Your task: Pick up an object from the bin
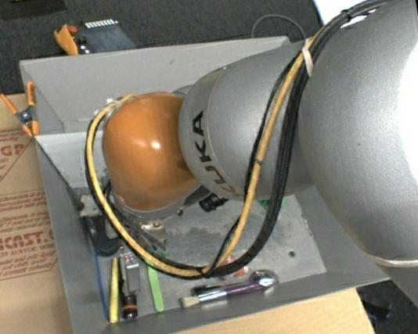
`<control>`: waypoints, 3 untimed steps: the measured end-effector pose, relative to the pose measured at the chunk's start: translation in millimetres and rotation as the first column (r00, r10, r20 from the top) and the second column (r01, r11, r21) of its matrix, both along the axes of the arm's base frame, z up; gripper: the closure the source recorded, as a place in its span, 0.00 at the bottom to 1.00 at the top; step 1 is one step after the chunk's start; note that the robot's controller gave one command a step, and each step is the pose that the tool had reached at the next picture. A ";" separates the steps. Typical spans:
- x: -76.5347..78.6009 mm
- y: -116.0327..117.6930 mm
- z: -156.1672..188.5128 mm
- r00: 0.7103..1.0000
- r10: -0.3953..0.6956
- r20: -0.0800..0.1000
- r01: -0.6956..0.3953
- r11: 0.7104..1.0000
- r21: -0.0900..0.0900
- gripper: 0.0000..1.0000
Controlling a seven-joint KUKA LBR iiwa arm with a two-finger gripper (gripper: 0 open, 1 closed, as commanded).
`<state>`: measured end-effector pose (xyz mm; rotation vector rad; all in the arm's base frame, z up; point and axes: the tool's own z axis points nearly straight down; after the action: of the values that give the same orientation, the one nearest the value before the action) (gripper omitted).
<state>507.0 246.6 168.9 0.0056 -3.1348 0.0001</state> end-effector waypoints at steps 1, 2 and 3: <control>2.4 -1.3 4.5 1.000 -0.002 0.007 0.002 1.000 0.002 0.00; -2.2 -6.4 -62.4 0.909 0.417 0.010 -0.418 0.909 0.001 0.00; -6.9 -6.6 -75.4 0.839 0.544 0.008 -0.544 0.839 0.002 0.00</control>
Offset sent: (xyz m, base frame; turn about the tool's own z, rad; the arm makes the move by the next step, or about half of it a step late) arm -0.0057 -0.0108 -0.0989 -0.6495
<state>500.1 240.0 93.5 0.8974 -3.0117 -0.0029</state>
